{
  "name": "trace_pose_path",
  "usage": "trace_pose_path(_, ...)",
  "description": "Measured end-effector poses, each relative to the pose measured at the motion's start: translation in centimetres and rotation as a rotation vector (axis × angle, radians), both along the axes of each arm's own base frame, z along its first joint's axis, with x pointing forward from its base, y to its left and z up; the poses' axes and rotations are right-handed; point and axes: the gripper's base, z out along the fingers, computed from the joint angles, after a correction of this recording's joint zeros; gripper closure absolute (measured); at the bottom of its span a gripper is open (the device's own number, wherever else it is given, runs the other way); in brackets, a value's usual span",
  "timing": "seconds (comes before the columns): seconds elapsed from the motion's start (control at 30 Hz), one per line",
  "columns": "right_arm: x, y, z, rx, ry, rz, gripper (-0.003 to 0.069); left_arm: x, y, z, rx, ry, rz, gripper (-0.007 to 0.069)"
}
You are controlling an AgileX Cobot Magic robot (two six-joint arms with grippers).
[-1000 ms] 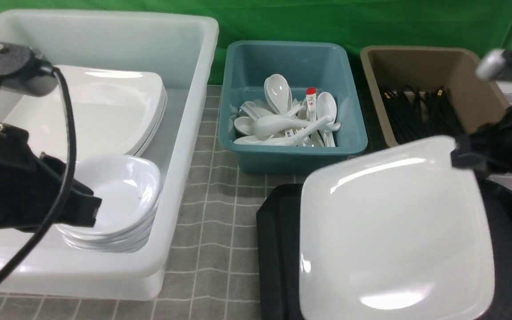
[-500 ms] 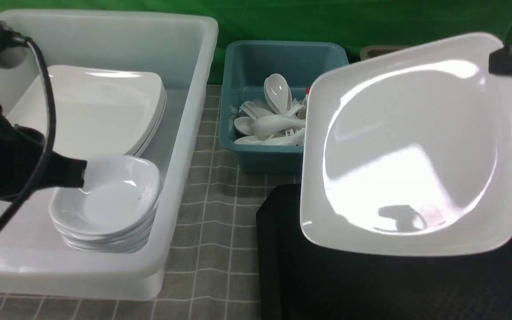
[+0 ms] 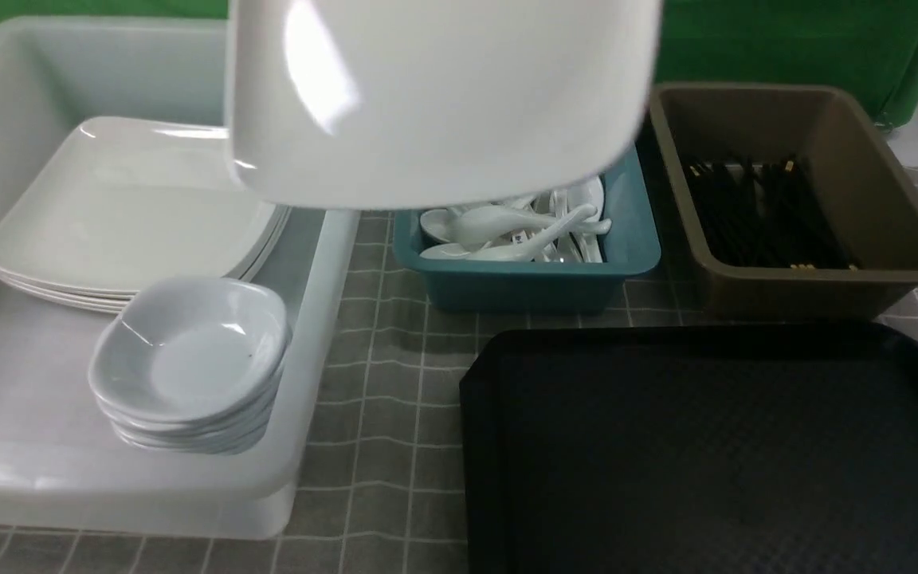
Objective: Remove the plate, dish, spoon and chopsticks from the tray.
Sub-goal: Use the right arm to put the plate into the large storage box on the left
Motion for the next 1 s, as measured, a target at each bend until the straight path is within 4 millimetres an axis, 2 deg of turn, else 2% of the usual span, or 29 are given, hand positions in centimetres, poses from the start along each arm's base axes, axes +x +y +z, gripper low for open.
trace_pose_path(0.03, -0.2, 0.2, 0.4, 0.010, -0.013, 0.003, 0.0605, 0.0, 0.0, 0.0, -0.002, -0.001, 0.000, 0.0621)
trace_pose_path(0.13, 2.9, 5.9, -1.1, 0.114, -0.045, 0.031, 0.0605, -0.1, 0.2, 0.0, -0.018, -0.006, 0.001, 0.0621)
trace_pose_path(0.17, 3.1, 6.3, -1.6, 0.112, -0.039, 0.032, 0.0605, -0.1, 0.2, 0.0, -0.019, -0.007, 0.000, 0.0621)
trace_pose_path(0.2, 4.4, 8.7, -2.8, 0.170, -0.046, 0.035, 0.0605, -0.1, 0.2, 0.0, -0.013, -0.003, -0.006, 0.0621)
trace_pose_path(0.23, 4.8, 9.2, -3.5, 0.168, -0.037, 0.034, 0.0605, -0.1, 0.2, 0.0, -0.014, -0.002, -0.006, 0.0621)
trace_pose_path(0.27, 5.4, 10.4, -4.3, 0.196, -0.047, 0.032, 0.0605, -0.1, 0.2, 0.0, -0.016, 0.000, -0.007, 0.0621)
trace_pose_path(0.3, 6.4, 12.1, -6.1, 0.217, -0.053, 0.023, 0.0605, -0.1, 0.2, 0.0, -0.018, 0.000, -0.007, 0.0621)
trace_pose_path(0.33, 6.8, 12.6, -6.9, 0.222, -0.054, 0.019, 0.0605, -0.1, 0.2, 0.0, -0.019, -0.001, -0.007, 0.0621)
trace_pose_path(0.37, 7.6, 13.6, -8.7, 0.230, -0.049, 0.005, 0.0605, -0.1, 0.2, 0.0, -0.020, 0.000, -0.008, 0.0621)
trace_pose_path(0.4, 7.6, 13.8, -8.9, 0.234, -0.048, 0.005, 0.0605, -0.1, 0.2, 0.0, -0.020, 0.000, -0.008, 0.0621)
trace_pose_path(0.5, 9.0, 16.0, -13.4, 0.241, -0.023, -0.026, 0.0605, -0.1, 0.2, -0.1, -0.022, 0.008, -0.010, 0.0621)
trace_pose_path(0.63, 9.6, 17.7, -17.1, 0.242, -0.018, -0.053, 0.0605, -0.2, 0.1, -0.2, -0.026, 0.022, -0.013, 0.0621)
trace_pose_path(0.9, 10.2, 18.7, -20.2, 0.248, -0.019, -0.086, 0.0599, -0.4, 0.0, -0.5, -0.021, 0.065, -0.036, 0.0621)
trace_pose_path(1.0, 10.5, 18.9, -21.6, 0.244, 0.002, -0.092, 0.0550, -0.5, -0.1, -0.5, -0.022, 0.066, -0.039, 0.0621)
